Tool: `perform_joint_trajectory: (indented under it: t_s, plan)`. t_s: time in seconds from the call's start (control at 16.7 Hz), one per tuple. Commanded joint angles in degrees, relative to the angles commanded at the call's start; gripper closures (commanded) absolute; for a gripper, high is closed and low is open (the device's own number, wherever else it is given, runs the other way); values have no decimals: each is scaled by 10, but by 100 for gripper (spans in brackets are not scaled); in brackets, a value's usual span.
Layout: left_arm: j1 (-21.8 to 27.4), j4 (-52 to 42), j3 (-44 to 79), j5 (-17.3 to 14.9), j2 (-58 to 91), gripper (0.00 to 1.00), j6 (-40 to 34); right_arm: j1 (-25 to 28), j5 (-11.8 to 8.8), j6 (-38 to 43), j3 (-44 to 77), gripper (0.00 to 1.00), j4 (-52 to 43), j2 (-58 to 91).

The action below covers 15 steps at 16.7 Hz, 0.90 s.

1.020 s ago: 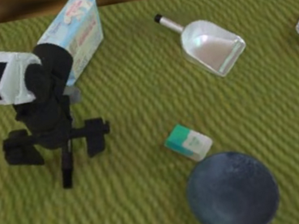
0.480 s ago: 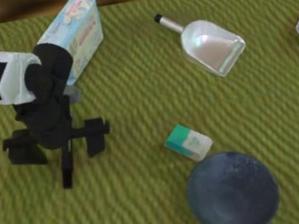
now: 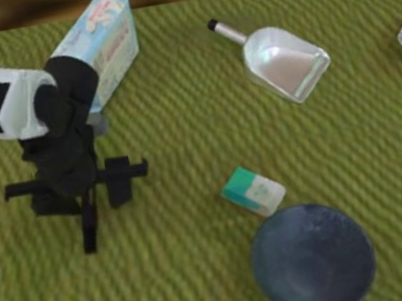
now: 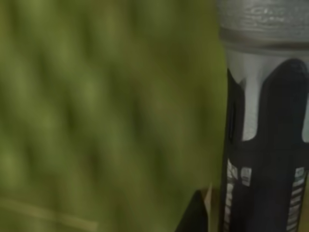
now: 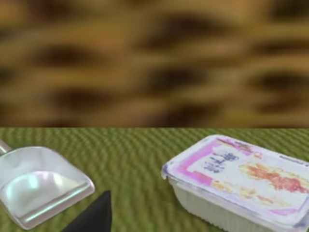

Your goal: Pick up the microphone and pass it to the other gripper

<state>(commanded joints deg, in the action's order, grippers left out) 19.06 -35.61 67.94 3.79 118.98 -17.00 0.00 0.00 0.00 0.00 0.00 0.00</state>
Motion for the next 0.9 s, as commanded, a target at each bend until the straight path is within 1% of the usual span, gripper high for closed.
perform_joint_trajectory:
  t_s: [0.42, 0.48, 0.66, 0.78, 0.9]
  plan:
    - [0, 0, 0, 0, 0, 100, 0, 0, 0, 0, 0, 0, 0, 0]
    - [5, -11, 15, -16, -33, 100, -7, 0, 0, 0, 0, 0, 0, 0]
    - [5, 8, 11, -24, -37, 100, -2, 0, 0, 0, 0, 0, 0, 0]
    - [5, 50, 3, -41, -45, 100, 8, 0, 0, 0, 0, 0, 0, 0]
    - [3, 112, -11, -66, -58, 100, 22, 0, 0, 0, 0, 0, 0, 0]
